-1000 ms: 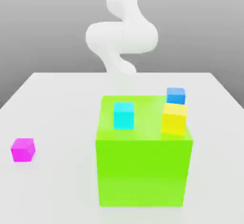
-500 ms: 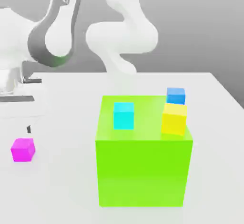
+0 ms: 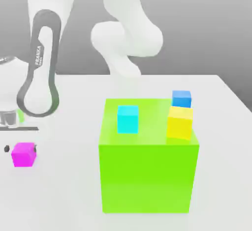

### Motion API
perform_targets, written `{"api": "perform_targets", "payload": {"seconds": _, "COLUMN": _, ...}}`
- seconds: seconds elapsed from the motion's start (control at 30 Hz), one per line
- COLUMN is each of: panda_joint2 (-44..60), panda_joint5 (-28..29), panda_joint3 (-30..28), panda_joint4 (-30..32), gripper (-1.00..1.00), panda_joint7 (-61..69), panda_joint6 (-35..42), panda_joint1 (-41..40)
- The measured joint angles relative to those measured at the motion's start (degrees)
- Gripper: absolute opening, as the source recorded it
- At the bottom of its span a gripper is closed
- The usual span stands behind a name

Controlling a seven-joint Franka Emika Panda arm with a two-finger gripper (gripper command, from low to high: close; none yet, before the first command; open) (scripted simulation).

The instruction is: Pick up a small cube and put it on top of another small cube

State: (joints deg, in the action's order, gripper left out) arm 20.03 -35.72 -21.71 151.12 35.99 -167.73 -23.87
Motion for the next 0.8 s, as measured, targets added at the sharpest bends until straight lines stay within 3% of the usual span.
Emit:
{"api": "perform_targets", "payload": {"seconds": 0.2, "panda_joint2": 0.20, "panda_joint5": -0.35, "panda_joint3": 0.32, "panda_joint4": -0.07, "gripper": -1.00, "panda_joint7": 0.26, "panda_joint6": 0.02, "panda_joint1": -0.26}}
{"api": "perform_targets", "payload": {"seconds": 0.57, "panda_joint2": -12.46, "panda_joint5": 22.09, "panda_joint3": -16.08, "panda_joint4": 3.75, "gripper": -1.00, "panda_joint7": -16.76, "panda_joint6": 7.34, "panda_joint1": 11.38}}
{"api": "perform_targets", "payload": {"seconds": 0.8, "panda_joint2": -22.28, "panda_joint5": 26.94, "panda_joint3": -10.22, "panda_joint4": 0.16, "gripper": -1.00, "panda_joint7": -20.13, "panda_joint6": 18.62, "panda_joint1": 23.70}}
